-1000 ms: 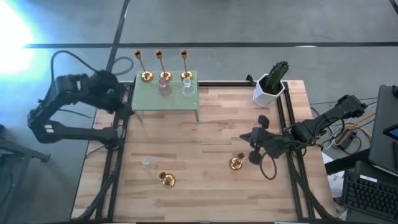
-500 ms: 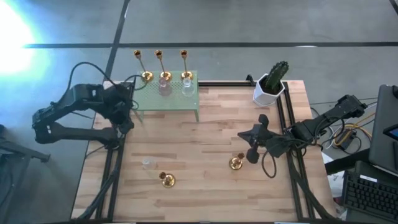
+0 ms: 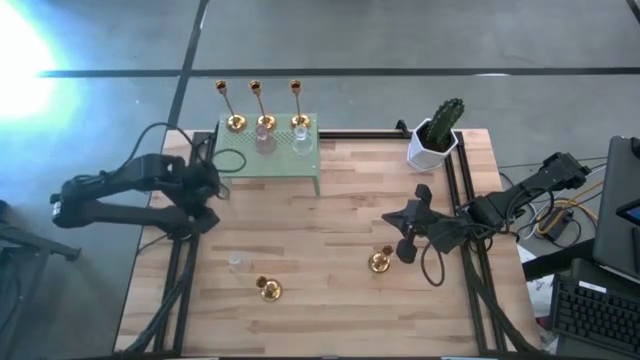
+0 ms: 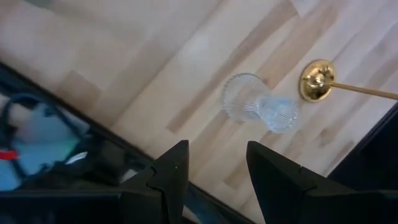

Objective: Pick & Place candle stick holders
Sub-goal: Put the transparent candle holder on the shelf

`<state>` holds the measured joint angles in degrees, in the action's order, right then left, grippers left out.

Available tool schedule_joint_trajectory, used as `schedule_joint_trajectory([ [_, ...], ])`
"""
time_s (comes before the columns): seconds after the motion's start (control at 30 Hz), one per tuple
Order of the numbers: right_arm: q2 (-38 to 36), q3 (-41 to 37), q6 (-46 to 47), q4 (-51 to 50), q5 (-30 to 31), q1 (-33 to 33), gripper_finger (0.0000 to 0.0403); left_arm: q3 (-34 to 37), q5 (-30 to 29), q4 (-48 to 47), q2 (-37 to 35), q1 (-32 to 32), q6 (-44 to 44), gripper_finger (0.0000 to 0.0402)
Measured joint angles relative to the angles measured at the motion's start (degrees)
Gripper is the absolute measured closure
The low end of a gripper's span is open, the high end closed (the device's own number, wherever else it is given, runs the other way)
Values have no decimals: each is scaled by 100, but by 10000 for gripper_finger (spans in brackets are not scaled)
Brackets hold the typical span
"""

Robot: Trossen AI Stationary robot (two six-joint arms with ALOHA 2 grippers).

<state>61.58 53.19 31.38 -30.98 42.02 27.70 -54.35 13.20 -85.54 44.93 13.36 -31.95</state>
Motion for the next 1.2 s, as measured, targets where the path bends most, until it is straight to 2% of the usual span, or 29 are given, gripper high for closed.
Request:
schedule_joint_trajectory([
  [0.13,0,0,6,-4,-4,0,394,312,6,432,-71,-757,-788,236],
  [0.37,0,0,16,-4,-4,4,394,495,-940,904,89,-2322,-2537,236],
  [0.5,0,0,17,4,-4,4,394,499,-1051,1156,272,-2832,-3151,236],
  [0.73,0,0,4,4,-2,2,394,497,-974,2190,804,-3508,-3130,236],
  [1.03,0,0,0,4,0,2,394,499,-1001,2136,1463,-3649,-2916,236],
  [1.2,0,0,-2,4,0,0,394,499,-1309,2138,1542,-3649,-2804,236],
])
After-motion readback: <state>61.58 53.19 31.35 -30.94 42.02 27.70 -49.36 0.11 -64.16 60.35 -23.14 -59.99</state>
